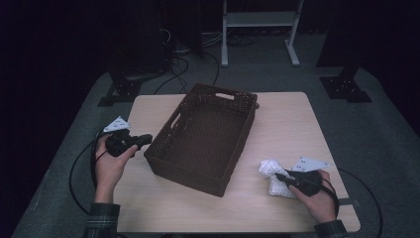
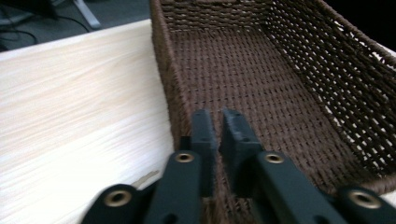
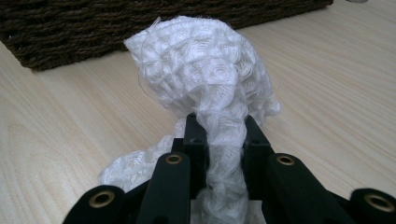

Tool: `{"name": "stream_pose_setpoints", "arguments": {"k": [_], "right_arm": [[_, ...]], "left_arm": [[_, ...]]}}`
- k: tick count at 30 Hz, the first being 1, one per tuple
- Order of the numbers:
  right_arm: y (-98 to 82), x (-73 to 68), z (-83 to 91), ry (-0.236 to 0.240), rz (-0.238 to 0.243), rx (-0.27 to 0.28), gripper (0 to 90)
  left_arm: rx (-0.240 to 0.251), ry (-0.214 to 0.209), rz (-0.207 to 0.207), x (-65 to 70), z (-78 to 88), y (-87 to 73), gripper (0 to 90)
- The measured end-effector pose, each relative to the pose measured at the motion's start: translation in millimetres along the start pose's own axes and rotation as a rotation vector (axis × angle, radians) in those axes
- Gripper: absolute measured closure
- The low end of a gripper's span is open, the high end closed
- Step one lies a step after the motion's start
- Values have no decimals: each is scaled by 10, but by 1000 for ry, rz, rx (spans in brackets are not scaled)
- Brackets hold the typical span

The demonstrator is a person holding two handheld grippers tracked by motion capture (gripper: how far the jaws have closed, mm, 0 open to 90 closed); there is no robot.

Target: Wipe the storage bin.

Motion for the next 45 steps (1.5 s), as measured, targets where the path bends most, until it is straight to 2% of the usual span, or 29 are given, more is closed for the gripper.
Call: {"name": "stream_pose_setpoints", "arguments": {"k": [2, 5, 10, 15, 19, 26, 30, 35, 45], "right_arm": [[-1, 5, 3, -1, 1, 2, 765], [-2, 5, 4, -2, 1, 1, 765], [-6, 7, 12, -4, 1, 0, 765], [-14, 13, 25, -8, -1, 2, 765], [-18, 21, 40, -14, -1, 3, 765], [-26, 46, 60, -24, -4, 3, 765], [-33, 66, 78, -30, -13, 3, 765], [-51, 100, 111, -39, -19, 5, 765], [-111, 170, 193, -60, -42, 6, 765]], "left_arm": [[4, 9, 12, -38, 39, -42, 900], [-18, 24, 4, -84, 56, -118, 900], [-21, 22, 14, -127, 92, -228, 900], [-22, -7, 22, -118, 118, -316, 900], [-32, -39, 6, -63, 95, -360, 900], [-36, -52, -6, -32, 96, -376, 900], [-30, -67, -14, 30, 112, -380, 900], [-21, -114, -21, 155, 138, -392, 900], [-11, -206, -74, 531, 156, -358, 900]]}}
Point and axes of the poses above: each handheld gripper's, and its own axes: z roughly backward along the jaws, y roughly out of its top, x roughly to its right, the point moved 9 cm from there along -z, roughly forward along the jaws, and after that the axes turned 10 degrees about y, right-handed, at the moved point
